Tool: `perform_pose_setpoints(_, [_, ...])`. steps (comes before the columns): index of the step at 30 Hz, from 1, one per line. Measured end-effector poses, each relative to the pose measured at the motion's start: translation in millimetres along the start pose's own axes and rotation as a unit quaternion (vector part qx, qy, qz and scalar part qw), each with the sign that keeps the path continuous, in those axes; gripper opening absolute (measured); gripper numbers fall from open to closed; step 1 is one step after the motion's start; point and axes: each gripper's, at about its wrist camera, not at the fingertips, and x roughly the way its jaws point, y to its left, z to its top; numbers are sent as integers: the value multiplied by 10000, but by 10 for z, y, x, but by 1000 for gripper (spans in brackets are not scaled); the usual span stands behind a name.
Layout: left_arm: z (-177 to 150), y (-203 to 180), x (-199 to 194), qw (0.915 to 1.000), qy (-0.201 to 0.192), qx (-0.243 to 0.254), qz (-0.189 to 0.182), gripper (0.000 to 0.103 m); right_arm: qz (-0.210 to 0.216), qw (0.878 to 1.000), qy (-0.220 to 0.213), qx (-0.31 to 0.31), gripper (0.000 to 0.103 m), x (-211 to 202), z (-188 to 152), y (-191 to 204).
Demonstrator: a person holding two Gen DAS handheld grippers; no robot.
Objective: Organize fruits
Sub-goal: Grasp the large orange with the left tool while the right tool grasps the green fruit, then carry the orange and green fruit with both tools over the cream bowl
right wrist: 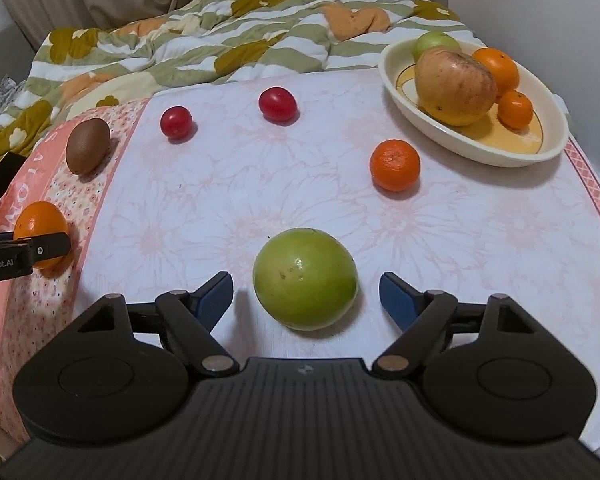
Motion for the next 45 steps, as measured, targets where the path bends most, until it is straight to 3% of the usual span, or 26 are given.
perform_pose_setpoints(8, [-107, 31, -94, 10000, 40, -64, -29, 64, -52, 9998, 10, -215, 70, 56, 10, 35])
perform_pose_setpoints(17, [-190, -11, -378, 9997, -141, -96, -188, 64, -18, 9995, -129, -278, 70, -104, -2, 27])
perform_pose_setpoints(29, [-97, -249, -856, 9970, -607, 121, -475, 64, 26, 9986, -517, -60, 70, -716, 0, -56])
perform_pose_setpoints(36, [30, -634, -1042, 9915, -874, 536, -798, 64, -176, 9973, -701, 123, 70, -1066, -18, -323])
perform_pose_setpoints(45, [159, -1345, -1190, 9888, -1183, 509, -759, 64, -106, 9955, -941, 0, 70, -1340, 139, -1005])
